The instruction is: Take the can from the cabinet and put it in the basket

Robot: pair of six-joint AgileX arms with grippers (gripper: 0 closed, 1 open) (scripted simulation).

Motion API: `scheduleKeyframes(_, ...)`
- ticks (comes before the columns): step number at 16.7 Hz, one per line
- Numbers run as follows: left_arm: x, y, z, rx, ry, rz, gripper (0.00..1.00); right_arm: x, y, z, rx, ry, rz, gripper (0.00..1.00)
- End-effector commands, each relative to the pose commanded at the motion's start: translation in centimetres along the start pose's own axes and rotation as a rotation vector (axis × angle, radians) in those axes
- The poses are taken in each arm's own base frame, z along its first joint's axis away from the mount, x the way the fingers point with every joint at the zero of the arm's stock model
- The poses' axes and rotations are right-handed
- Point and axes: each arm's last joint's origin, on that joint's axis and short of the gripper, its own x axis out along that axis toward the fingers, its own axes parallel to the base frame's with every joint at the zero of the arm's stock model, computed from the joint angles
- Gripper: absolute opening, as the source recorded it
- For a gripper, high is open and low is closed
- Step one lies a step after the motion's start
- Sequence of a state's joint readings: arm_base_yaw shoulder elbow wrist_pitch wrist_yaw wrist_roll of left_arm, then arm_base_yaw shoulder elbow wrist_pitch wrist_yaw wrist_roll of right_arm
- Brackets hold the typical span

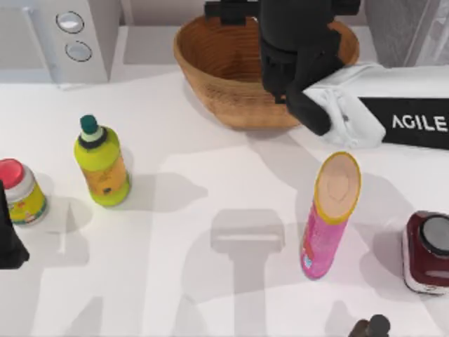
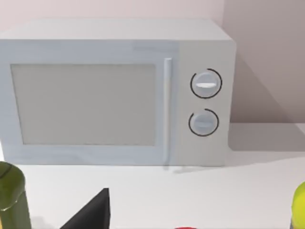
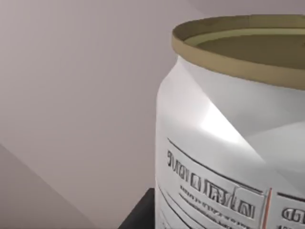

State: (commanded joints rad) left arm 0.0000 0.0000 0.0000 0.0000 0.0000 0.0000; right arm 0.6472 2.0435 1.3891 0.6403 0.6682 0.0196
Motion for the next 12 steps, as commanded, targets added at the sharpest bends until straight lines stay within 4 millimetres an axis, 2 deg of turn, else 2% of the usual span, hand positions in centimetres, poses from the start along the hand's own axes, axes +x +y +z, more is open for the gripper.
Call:
scheduleKeyframes(3, 0.0, 0.0, 0.0, 0.0, 0.0, 0.0, 1.0, 0.2, -0.2, -0.5, -0.006, 0.011, -0.001, 0.0)
scheduleKeyframes(8, 0.0, 0.0, 0.0, 0.0, 0.0, 0.0, 1.0, 2.2, 0.0, -1.0, 0.0, 0.0, 0.0, 0.0)
scheduleKeyframes(11, 0.0, 0.0, 0.0, 0.0, 0.0, 0.0, 1.0, 2.3, 0.0, -1.0, 0.0, 0.0, 0.0, 0.0)
scheduleKeyframes(12, 0.0, 0.0, 0.0, 0.0, 0.0, 0.0, 1.0, 2.3, 0.0, -1.0, 0.0, 0.0, 0.0, 0.08)
